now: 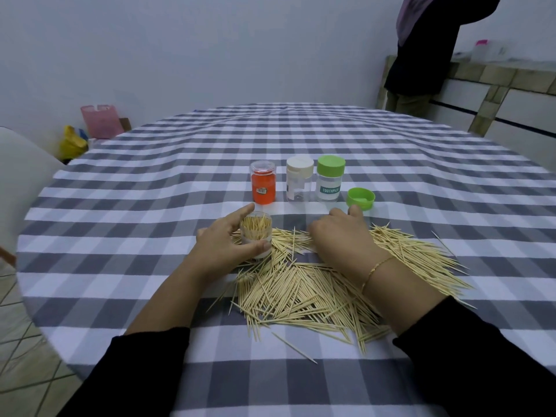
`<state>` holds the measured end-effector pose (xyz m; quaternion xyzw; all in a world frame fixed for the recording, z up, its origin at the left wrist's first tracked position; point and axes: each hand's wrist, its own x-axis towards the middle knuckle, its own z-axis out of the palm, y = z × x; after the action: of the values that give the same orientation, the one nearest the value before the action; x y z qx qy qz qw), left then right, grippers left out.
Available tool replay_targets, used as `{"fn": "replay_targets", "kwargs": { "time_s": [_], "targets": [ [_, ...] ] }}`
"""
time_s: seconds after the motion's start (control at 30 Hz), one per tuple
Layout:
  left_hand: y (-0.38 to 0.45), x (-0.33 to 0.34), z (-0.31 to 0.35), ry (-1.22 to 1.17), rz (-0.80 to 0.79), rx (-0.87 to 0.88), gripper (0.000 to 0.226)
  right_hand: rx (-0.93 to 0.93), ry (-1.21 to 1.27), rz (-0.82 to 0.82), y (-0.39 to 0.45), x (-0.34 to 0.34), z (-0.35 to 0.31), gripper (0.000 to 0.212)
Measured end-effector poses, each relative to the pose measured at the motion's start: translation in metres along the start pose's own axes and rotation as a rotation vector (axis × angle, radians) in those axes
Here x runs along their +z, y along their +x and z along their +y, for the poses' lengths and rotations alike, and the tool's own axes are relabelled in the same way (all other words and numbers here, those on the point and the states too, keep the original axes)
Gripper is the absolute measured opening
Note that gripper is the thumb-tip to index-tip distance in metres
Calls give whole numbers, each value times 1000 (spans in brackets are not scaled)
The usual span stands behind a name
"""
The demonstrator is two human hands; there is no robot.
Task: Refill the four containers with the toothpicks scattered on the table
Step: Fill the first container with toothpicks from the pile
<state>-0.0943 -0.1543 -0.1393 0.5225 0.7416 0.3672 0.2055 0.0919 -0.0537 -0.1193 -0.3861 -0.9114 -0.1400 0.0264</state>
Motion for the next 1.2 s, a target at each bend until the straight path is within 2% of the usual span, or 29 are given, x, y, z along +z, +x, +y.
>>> {"fn": "replay_targets", "kwargs": {
  "time_s": [0.2,0.43,0.7,0.9,1.2],
  "targets": [
    [1,1,-6,-8,-4,-18,98,109,311,-87,5,-10,1,20],
    [-1,1,-4,-9,2,-3,89,196,735,-139,11,-23,-3,15],
    [1,2,-8,-8,-5,-20,93,267,1262,-6,10,-34,-9,19],
    [-1,1,-5,12,-3,-16,90,345,1499,82,15,-39,-13,13],
    [-4,1,-3,-17,5,16,91,376,1819,21,17,-44,-39,26]
  ]
}}
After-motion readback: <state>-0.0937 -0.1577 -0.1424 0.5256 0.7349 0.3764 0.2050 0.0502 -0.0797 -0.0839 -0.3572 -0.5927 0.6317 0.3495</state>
